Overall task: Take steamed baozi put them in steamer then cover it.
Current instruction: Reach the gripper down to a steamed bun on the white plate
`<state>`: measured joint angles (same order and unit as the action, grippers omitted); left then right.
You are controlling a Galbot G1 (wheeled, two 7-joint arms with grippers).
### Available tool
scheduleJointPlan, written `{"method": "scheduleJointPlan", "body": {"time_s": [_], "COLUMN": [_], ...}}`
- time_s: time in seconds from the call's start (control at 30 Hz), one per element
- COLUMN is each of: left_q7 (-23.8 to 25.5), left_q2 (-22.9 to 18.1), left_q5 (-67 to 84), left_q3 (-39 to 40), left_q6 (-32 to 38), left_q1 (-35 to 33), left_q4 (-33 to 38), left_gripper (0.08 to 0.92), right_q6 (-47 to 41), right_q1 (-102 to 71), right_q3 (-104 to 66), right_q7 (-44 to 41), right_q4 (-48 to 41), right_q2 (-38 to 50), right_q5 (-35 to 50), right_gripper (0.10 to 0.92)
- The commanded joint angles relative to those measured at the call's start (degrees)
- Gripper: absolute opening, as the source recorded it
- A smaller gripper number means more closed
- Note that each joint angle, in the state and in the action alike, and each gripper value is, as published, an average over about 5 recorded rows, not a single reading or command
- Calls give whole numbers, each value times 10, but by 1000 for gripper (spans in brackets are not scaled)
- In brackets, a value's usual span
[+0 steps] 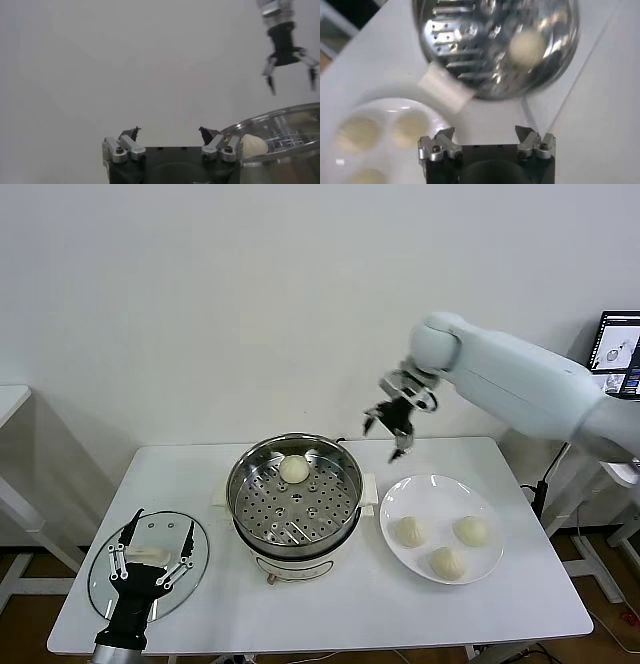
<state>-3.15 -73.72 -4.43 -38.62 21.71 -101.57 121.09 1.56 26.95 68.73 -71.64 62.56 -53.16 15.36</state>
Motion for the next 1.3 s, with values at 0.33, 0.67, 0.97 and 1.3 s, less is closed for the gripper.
{"method": "scheduleJointPlan", "body": {"time_s": [0.33,0.67,0.97,1.3], "left_q7": [0,0,0,0], "left_q2": [-3,-4,-4,-4], "left_q5": [-2,-2,-2,-1], "left_q3": [-1,-3,-2,-3], "left_q6": [-2,0,1,1], "left_q1": [-2,-3,-3,-1], "left_q4": [0,-3,-5,-5], "left_gripper": [823,823,823,823], "right_q6": [-86,-87,-86,-88], "right_q1": [-128,-142,-150,-119], "right_q3": [42,38,37,33], "right_q7": [109,123,133,118], "right_q4": [21,11,7,34], "right_q2": [71,40,27,37], "right_q5": [32,28,18,4], "right_gripper": [823,823,823,723]}}
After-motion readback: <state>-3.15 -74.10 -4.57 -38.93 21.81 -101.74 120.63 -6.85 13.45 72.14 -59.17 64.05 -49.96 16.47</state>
